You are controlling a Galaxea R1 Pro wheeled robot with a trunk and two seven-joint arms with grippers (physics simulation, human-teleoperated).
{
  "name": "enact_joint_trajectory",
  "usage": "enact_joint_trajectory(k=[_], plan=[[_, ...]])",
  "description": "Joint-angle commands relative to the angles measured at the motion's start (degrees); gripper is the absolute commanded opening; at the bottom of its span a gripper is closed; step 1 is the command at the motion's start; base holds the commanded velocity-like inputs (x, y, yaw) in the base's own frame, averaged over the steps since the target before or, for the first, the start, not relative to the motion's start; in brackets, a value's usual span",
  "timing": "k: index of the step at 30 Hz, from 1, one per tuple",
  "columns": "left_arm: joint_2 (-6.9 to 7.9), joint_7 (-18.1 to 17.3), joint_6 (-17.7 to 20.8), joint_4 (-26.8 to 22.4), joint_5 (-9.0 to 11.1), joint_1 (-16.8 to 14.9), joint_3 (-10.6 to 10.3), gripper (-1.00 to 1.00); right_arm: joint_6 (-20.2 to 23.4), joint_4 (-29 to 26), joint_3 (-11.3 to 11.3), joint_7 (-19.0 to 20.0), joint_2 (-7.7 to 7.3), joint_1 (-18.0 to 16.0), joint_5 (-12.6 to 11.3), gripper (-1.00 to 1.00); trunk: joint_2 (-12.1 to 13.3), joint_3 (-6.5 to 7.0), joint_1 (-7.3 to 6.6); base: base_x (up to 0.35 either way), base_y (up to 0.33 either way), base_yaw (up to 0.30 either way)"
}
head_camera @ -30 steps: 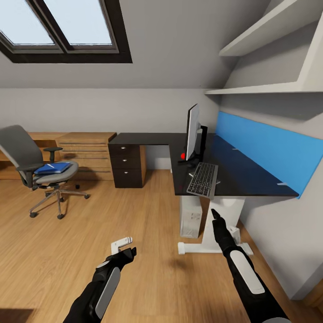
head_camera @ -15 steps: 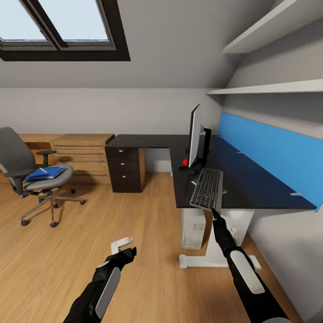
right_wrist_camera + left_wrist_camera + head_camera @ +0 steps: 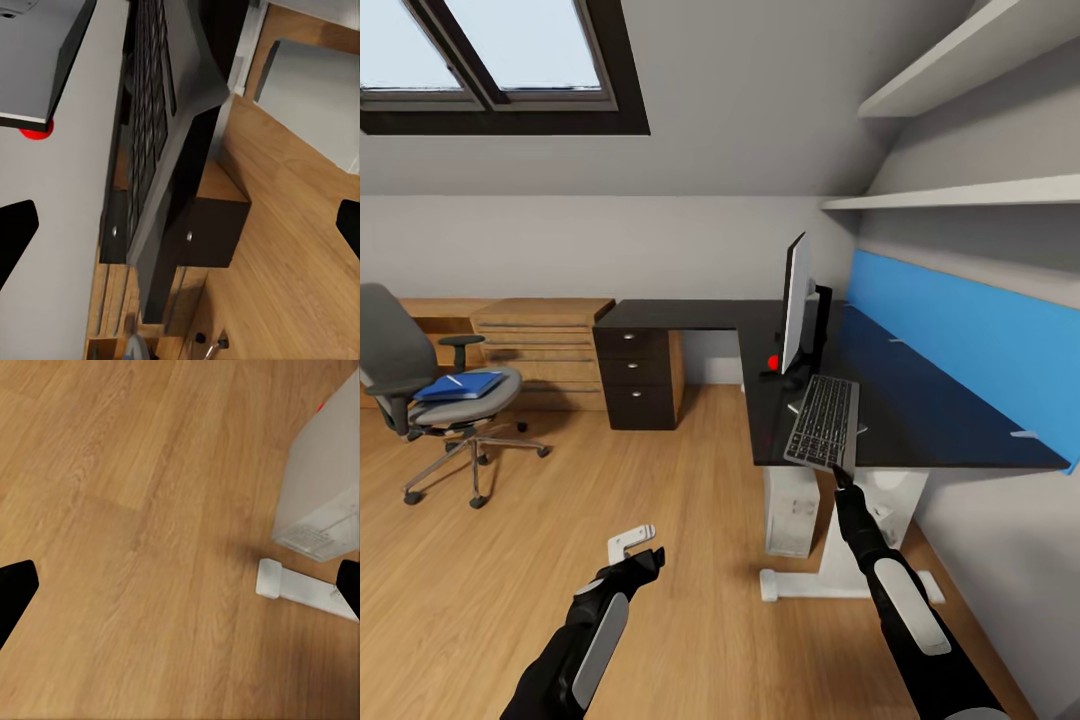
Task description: In the bedroom, organize the workspace by keeping the computer under the desk, ensuring the monitor is on the desk, placing the keyboard on the desk next to the monitor, placing the mouse on the desk next to the keyboard, moving the folder from the swivel chair onto the desk next to the mouse, stacking the notebook on top of the folder with the pen on top of the notebook, and positioning the swivel chair next to the desk.
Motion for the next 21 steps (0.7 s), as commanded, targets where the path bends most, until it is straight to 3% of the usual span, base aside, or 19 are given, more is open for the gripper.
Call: enact_joint_trajectory(k=[1,7,21], plan=[[0.00,0.6,0.1,-0.2,0.6,0.0,-0.1,1.00,-0.3,-0.1,0.2,-0.2,-0.06,0.0,-0.5,1.00,-0.4,-0.24,0.22,0.001,0.000,0.000],[-0.05,0.6,0.1,-0.3,0.7,0.0,-0.1,1.00,-0.3,-0.1,0.2,-0.2,-0.07,0.0,-0.5,1.00,-2.9,-1.32,1.54,0.000,0.000,0.000],[0.04,0.6,0.1,-0.3,0.7,0.0,-0.1,1.00,-0.2,-0.2,0.4,0.2,0.10,0.0,-0.8,1.00,-2.9,-1.32,1.54,0.000,0.000,0.000]])
